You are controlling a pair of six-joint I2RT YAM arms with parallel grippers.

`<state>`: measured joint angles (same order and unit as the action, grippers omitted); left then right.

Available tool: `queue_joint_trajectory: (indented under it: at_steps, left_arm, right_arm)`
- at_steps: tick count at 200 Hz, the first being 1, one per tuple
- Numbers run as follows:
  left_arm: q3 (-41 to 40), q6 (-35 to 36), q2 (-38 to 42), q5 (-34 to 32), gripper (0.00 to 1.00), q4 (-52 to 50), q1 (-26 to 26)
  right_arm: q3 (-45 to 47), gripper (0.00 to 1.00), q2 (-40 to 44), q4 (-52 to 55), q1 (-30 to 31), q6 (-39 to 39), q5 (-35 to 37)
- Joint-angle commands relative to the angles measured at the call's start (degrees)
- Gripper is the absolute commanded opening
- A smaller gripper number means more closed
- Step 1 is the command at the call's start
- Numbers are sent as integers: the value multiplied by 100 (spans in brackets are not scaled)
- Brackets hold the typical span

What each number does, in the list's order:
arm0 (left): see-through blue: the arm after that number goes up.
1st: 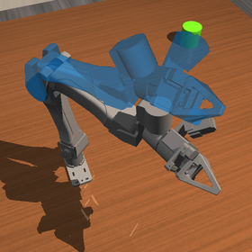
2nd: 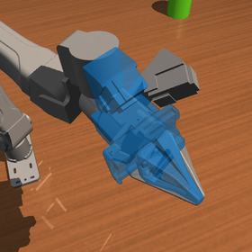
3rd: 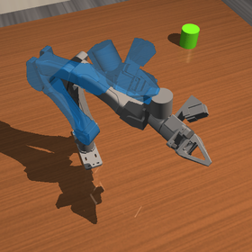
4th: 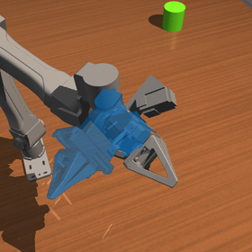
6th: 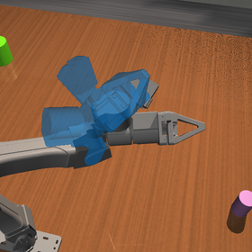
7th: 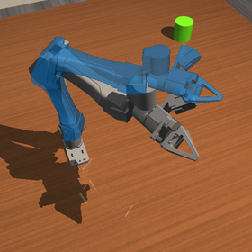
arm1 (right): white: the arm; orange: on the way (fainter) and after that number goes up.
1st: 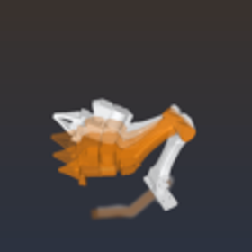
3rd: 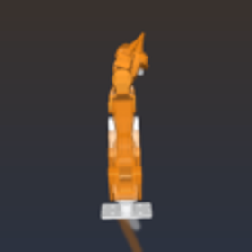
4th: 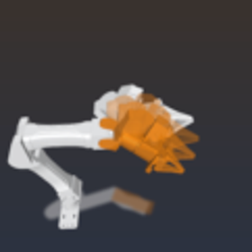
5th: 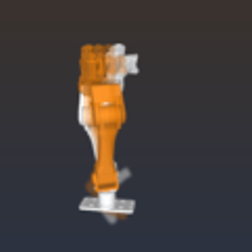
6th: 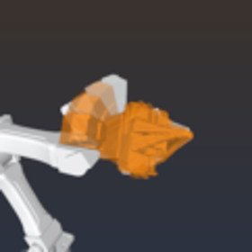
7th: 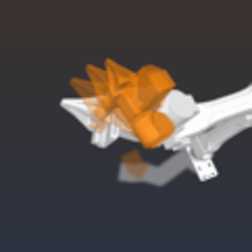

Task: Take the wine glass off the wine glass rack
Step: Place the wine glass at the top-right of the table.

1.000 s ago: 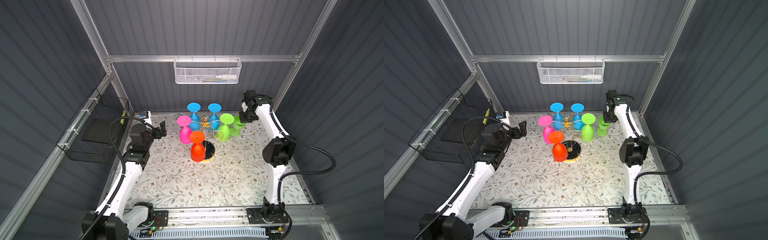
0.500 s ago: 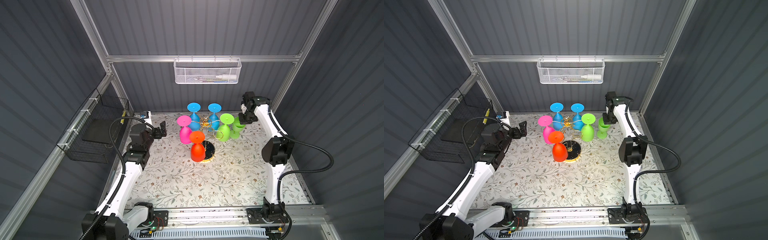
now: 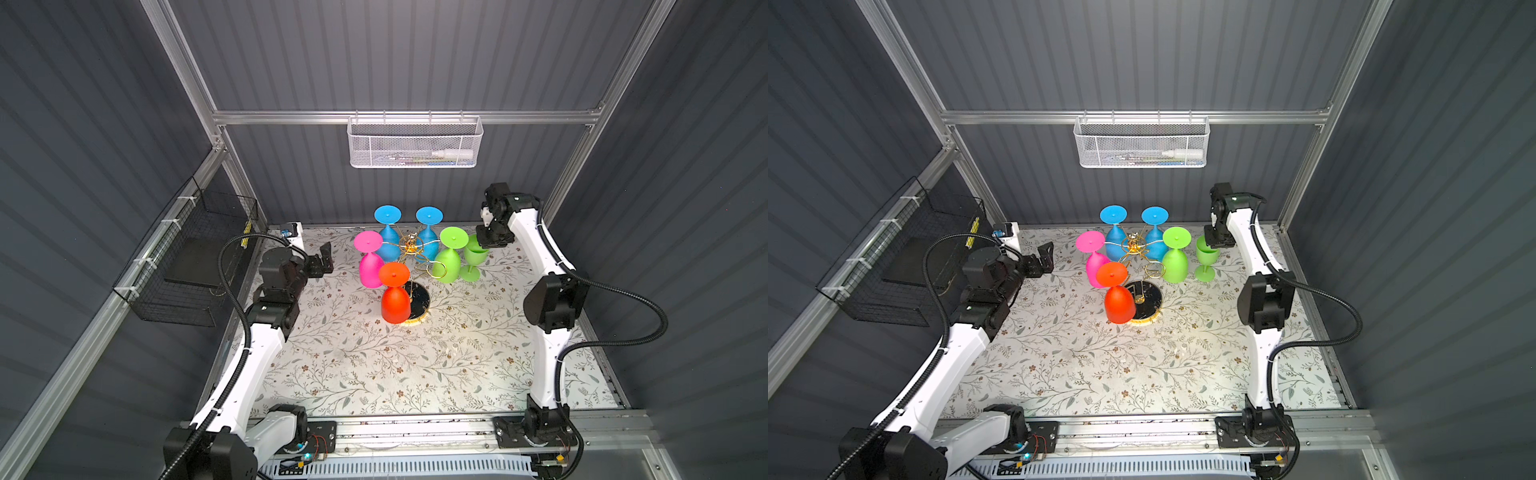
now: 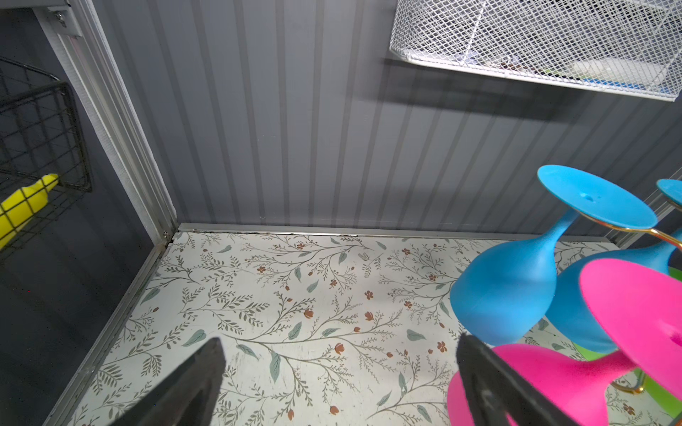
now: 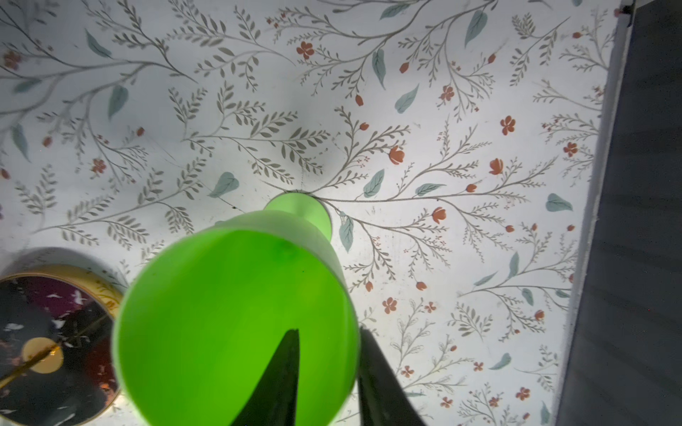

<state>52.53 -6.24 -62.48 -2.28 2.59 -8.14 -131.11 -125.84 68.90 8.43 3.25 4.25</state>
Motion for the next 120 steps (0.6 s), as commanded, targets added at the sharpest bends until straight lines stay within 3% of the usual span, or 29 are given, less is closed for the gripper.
queue_joint_trajectory:
  at_steps: [1, 57, 120]
  left_arm:
    - [31, -12, 22, 53, 100, -94, 23]
    - [70, -106, -37, -9, 100, -149, 23]
    - [-43, -62, 109, -106, 100, -63, 23]
  right_arm:
    - [215, 36, 602, -295, -21, 179, -338]
    - [1998, 45, 2396, -1874, -180, 723, -835]
    - [4754, 55, 4757, -3699, -443, 2039, -2792]
